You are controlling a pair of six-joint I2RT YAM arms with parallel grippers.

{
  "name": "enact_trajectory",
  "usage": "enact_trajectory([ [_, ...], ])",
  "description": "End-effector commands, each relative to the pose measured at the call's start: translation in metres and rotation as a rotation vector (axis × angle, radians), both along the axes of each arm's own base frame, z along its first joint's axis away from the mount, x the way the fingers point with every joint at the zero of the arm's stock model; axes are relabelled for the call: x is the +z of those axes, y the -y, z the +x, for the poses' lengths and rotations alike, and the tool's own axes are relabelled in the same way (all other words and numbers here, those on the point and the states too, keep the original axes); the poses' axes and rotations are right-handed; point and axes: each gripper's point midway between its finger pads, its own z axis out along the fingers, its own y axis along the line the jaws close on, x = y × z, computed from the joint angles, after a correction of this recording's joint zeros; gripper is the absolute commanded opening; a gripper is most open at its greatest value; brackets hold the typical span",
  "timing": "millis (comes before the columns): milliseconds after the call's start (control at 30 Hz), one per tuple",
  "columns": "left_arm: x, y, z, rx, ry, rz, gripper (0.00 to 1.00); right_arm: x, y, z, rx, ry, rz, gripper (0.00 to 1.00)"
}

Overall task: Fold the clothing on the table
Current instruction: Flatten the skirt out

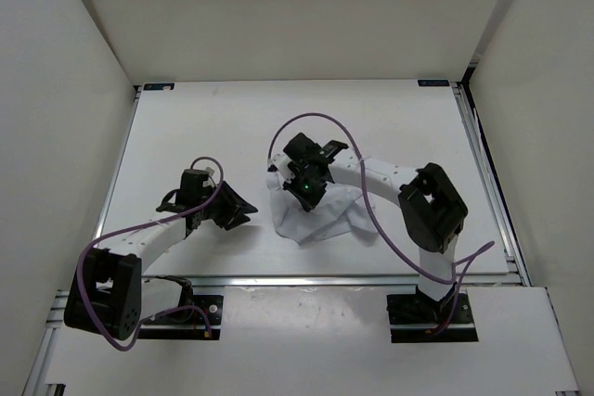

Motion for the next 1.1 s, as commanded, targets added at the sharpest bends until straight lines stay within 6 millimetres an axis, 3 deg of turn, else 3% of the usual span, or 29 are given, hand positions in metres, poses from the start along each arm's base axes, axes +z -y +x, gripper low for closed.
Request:
enact_trajectory([
  [0,0.005,-0.003,0.002,-0.003,0.021,-0.006,0.51,0.089,-0.028,-0.01,0.034,-0.015,0.187,0.0],
  [33,0.006,-0.001,0.002,-0.011,0.02,-0.006,0.51,0.109,-0.031,-0.006,0.021,-0.012,0.231,0.0],
  [67,0.007,-0.002,0.003,-0.009,0.022,-0.008,0.5,0.122,-0.024,0.014,-0.036,0.014,0.262,0.0],
  [133,0.007,-0.002,0.005,-0.005,0.024,-0.001,0.5,0.145,-0.008,0.055,-0.152,0.055,0.342,0.0],
  [167,0.006,-0.001,0.003,-0.015,0.019,0.0,0.5,0.156,0.011,0.089,-0.253,0.08,0.387,0.0],
  [233,0.007,-0.002,0.006,-0.012,0.024,0.001,0.5,0.152,0.073,0.159,-0.517,0.141,0.375,0.0],
  [267,0.008,-0.001,0.005,-0.014,0.025,-0.002,0.51,0.149,0.095,0.184,-0.655,0.182,0.353,0.02],
  [300,0.008,-0.003,0.007,-0.01,0.025,0.003,0.5,0.139,0.133,0.208,-0.8,0.2,0.324,0.18],
  [333,0.01,0.0,0.005,-0.025,0.029,-0.001,0.51,0.128,0.17,0.23,-0.916,0.242,0.278,0.23],
  [400,0.01,-0.001,0.007,-0.02,0.031,0.008,0.5,0.117,0.222,0.247,-1.132,0.286,0.199,0.3],
  [467,0.01,0.001,0.006,-0.029,0.025,0.007,0.5,0.116,0.247,0.246,-1.23,0.299,0.174,0.38],
  [500,0.011,0.001,0.008,-0.028,0.031,0.005,0.5,0.122,0.249,0.241,-1.23,0.313,0.18,0.41],
  [533,0.009,0.0,0.007,-0.025,0.026,0.005,0.5,0.141,0.244,0.235,-1.205,0.348,0.215,0.46],
  [567,0.009,0.0,0.008,-0.026,0.028,0.004,0.5,0.134,0.241,0.229,-1.171,0.353,0.2,0.56],
  [600,0.01,-0.001,0.009,-0.019,0.033,0.001,0.5,0.138,0.228,0.216,-1.117,0.367,0.191,0.57],
  [633,0.01,-0.001,0.01,-0.017,0.027,-0.009,0.5,0.156,0.215,0.207,-1.078,0.414,0.213,0.6],
  [667,0.009,-0.001,0.009,-0.012,0.023,-0.005,0.49,0.15,0.21,0.198,-1.048,0.414,0.193,0.61],
  [733,0.008,0.0,0.01,-0.01,0.023,-0.012,0.5,0.148,0.174,0.171,-0.956,0.366,0.217,0.61],
  [833,0.011,0.007,0.015,-0.021,0.034,-0.033,0.51,0.123,0.148,0.134,-0.93,0.208,0.206,0.61],
  [1000,0.013,0.017,0.018,-0.046,0.047,-0.031,0.51,0.063,0.137,0.078,-0.977,0.042,0.105,0.58],
  [1067,0.009,0.021,0.014,-0.065,0.041,-0.035,0.51,0.047,0.14,0.069,-1.002,-0.005,0.12,0.58],
])
